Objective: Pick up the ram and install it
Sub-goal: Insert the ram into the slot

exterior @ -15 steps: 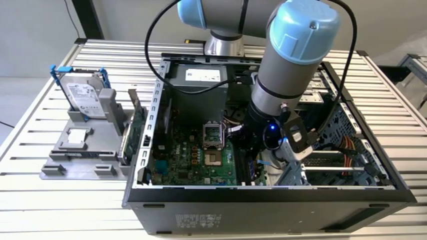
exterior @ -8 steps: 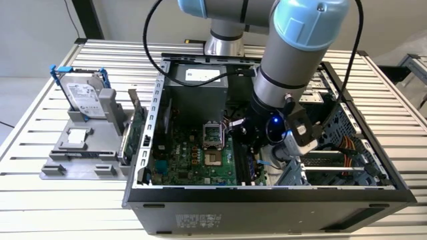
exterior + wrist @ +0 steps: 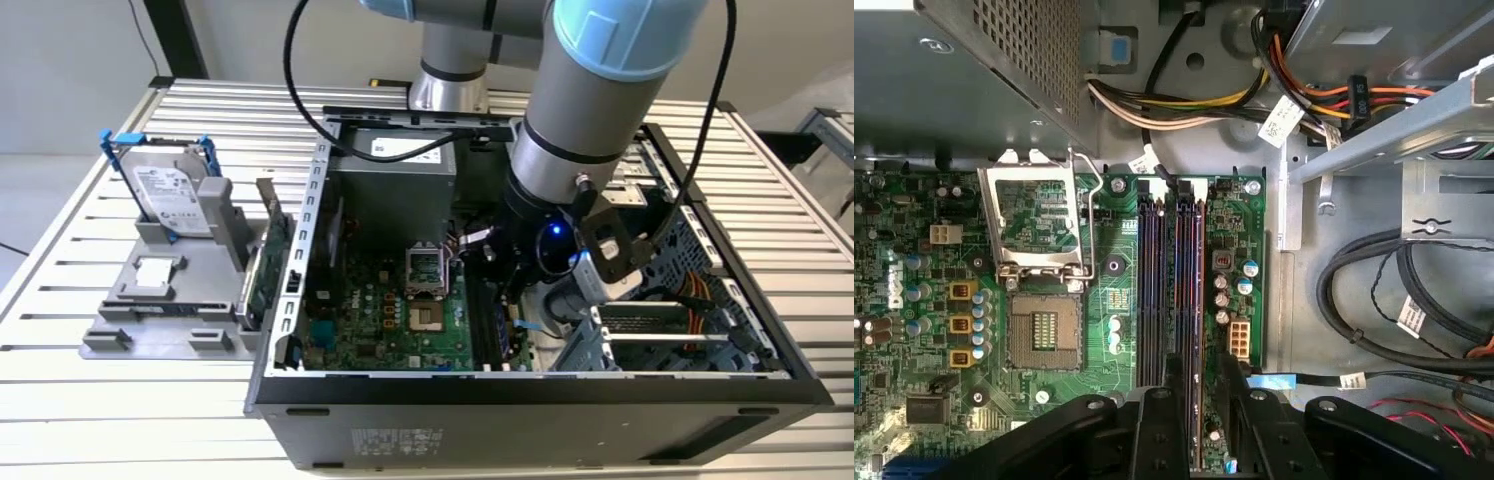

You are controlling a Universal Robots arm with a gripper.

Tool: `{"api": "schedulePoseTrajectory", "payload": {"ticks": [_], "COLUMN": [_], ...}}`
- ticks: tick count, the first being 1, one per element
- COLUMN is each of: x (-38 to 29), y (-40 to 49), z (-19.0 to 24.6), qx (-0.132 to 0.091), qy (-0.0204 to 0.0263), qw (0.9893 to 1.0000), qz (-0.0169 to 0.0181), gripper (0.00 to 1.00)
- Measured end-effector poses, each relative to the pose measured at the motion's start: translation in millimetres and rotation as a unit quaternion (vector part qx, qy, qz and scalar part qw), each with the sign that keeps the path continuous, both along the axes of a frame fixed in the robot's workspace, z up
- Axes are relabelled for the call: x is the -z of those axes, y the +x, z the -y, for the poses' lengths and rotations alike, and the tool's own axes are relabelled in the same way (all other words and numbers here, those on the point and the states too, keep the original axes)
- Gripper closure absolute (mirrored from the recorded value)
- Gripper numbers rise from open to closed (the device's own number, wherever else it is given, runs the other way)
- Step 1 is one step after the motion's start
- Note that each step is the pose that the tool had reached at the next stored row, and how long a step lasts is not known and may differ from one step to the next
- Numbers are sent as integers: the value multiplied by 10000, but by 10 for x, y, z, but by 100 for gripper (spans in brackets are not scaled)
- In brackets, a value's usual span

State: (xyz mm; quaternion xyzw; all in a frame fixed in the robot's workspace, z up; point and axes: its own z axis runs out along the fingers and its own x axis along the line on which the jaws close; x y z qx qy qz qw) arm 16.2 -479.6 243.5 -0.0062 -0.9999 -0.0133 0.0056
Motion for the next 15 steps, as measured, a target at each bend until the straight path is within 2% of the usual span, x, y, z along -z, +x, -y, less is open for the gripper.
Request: {"api": "schedulePoseTrajectory", "payload": {"ticks": [1,2,15], "x": [-1,-1,-1], "y": [0,0,0], "z": [0,0,0], "qx": [0,0,0], "qy": [-1,-1,-3], "qw": [10000,10000,10000], "qz": [0,0,0], "gripper": [0,100,100]}}
